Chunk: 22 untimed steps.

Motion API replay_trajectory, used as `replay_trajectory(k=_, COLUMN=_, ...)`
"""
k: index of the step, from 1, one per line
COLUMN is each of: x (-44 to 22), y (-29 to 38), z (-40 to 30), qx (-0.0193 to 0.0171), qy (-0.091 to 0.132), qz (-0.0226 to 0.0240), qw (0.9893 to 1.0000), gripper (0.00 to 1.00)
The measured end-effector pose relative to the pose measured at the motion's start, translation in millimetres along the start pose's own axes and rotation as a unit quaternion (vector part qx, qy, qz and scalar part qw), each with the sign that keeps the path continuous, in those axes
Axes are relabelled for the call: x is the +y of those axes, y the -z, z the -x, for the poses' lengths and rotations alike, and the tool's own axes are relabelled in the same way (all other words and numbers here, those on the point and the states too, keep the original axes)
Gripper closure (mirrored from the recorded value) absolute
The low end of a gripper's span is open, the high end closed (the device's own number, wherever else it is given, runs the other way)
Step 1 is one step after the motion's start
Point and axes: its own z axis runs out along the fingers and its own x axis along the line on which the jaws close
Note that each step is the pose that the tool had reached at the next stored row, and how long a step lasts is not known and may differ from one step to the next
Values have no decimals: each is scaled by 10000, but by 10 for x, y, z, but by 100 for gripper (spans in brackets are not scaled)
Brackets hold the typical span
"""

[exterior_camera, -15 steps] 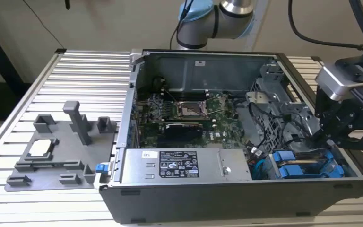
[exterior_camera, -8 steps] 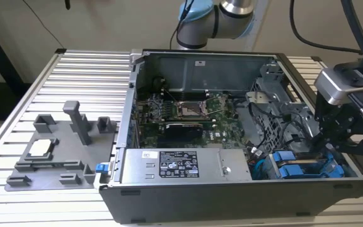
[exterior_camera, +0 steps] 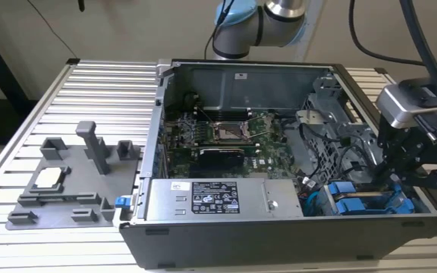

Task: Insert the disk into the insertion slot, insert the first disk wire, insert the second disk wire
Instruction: 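Insert the first disk wire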

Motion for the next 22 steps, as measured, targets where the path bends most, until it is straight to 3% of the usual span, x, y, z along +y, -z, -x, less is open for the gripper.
replay_trajectory(k=15, x=-22, y=-35, z=-8, qx=0, qy=-81, qz=19, qw=10000, gripper=81)
replay_trajectory(k=22, x=-24, y=-57, z=-55, qx=2, qy=-167, qz=121, qw=9998, gripper=81)
